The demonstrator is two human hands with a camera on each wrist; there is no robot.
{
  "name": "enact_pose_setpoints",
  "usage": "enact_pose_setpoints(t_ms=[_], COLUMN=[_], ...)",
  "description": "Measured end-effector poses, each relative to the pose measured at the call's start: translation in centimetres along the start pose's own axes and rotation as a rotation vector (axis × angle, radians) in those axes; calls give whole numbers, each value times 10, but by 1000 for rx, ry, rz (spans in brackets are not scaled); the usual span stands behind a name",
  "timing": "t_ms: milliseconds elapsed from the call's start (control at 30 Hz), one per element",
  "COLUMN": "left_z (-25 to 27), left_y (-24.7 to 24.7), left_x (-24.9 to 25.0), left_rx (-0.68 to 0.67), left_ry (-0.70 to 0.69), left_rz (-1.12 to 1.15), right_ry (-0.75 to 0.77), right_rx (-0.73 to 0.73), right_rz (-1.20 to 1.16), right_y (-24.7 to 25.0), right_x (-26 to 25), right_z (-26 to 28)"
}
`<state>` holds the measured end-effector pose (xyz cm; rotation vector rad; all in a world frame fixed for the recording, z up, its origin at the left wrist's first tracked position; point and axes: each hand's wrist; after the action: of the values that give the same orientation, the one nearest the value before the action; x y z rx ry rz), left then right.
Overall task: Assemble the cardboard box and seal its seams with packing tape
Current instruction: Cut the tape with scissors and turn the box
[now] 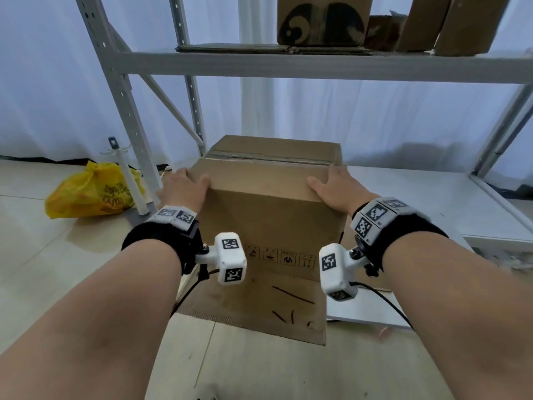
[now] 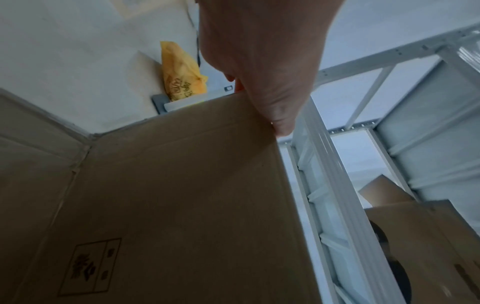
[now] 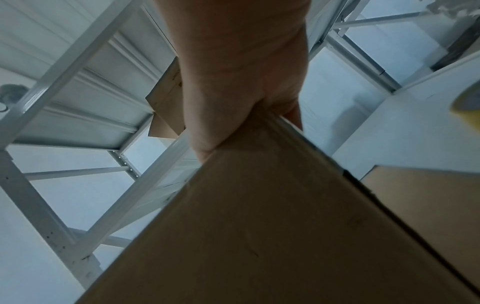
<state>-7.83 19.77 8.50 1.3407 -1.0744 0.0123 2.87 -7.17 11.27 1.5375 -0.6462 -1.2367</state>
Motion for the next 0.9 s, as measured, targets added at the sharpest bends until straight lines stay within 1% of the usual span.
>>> enact_pose_setpoints(t_ms=[67, 133, 233, 267, 333, 433, 467, 533, 633, 733, 800, 867, 900], left_z=[9, 27, 51, 57, 59, 56, 57, 65, 81, 98, 106, 109, 109], left_y=[6, 14, 19, 20, 22, 26, 28, 34, 38, 34, 30, 22, 18], left_x=[-10, -15, -9, -5, -3, -9, -11, -9, -2, 3, 4, 6, 7], left_rx=[32, 97, 139, 137, 115, 37, 20, -4, -37, -36, -39, -53, -52], left_ry=[41, 82, 130, 147, 176, 173, 173, 176, 188, 165, 119, 64, 40], left_rz=[31, 47, 9, -2, -24, -86, -77, -30, 126, 233, 268, 328, 335], right_ry=[70, 77, 8, -26, -64, -84, -66, 14, 128, 142, 76, -97, -192], right_rx=[-31, 3, 143, 155, 124, 65, 50, 13, -80, -102, -35, 63, 88], right_rz=[15, -1, 65, 98, 85, -114, -148, -128, -178, -171, -258, -333, -384], right_y=[6, 5, -6, -10, -16, -13, -11, -8, -9, -11, -13, -18, -21], right_x=[-3, -12, -28, -33, -42, -43, -40, -33, -30, -27, -24, -25, -27], right_z=[3, 9, 25, 31, 43, 59, 63, 69, 75, 81, 83, 83, 84])
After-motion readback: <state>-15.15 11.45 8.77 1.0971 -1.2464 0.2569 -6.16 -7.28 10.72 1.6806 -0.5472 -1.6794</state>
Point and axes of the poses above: each hand's wrist, its own z-axis away from the middle knuckle, its own y-axis out of the back of the hand, x = y × z, and after that the axes turned 1 degree about z, right-handed
